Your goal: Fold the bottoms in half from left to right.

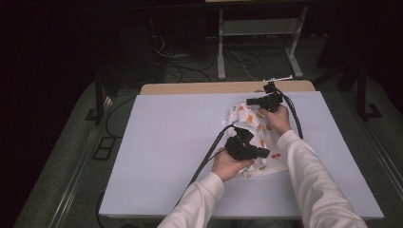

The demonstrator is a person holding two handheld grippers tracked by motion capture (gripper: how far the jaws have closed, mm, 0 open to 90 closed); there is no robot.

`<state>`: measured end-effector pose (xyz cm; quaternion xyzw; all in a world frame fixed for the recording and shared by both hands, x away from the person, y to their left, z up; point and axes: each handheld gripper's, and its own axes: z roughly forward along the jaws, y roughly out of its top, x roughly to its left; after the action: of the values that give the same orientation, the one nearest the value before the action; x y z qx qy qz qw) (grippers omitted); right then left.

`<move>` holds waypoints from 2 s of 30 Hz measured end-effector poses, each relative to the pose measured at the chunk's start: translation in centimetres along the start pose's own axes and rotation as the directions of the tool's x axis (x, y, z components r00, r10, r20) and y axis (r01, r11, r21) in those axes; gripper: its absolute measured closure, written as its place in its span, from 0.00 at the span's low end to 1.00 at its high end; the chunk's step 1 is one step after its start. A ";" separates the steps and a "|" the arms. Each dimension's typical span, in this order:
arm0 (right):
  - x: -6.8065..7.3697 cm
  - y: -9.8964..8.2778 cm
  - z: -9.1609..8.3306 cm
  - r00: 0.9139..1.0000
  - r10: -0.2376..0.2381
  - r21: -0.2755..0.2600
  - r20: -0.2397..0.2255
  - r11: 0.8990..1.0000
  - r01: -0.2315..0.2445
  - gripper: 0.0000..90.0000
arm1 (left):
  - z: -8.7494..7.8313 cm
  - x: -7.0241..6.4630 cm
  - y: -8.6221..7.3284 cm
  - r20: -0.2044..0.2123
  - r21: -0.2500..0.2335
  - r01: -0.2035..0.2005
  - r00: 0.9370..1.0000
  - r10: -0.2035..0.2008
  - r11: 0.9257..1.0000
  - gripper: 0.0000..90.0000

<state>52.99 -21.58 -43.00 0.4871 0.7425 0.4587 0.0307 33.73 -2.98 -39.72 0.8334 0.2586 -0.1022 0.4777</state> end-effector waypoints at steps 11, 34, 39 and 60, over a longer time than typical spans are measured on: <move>-1.0 -0.3 0.2 1.000 0.002 0.015 -0.010 1.000 -0.002 0.97 | 2.0 0.2 0.0 0.011 -0.006 0.020 1.000 -0.020 1.000 1.00; -1.8 -0.7 0.1 0.999 -0.033 0.049 0.016 0.998 0.032 0.97 | 4.7 0.4 0.4 0.026 -0.013 0.044 0.999 -0.043 0.999 1.00; -1.9 -0.6 0.0 0.999 -0.030 0.060 0.017 0.998 0.029 0.97 | 5.2 0.4 0.5 0.030 -0.021 0.052 0.998 -0.051 0.998 1.00; -2.6 -1.2 -6.9 0.995 0.026 -0.009 0.099 1.000 -0.026 0.00 | 8.4 0.5 0.6 0.037 -0.019 0.112 0.993 -0.111 0.994 0.76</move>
<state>50.08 -28.15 -40.89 0.5188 0.7318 0.4373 0.0634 35.12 -10.20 -43.95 0.8106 0.2971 -0.1408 0.4845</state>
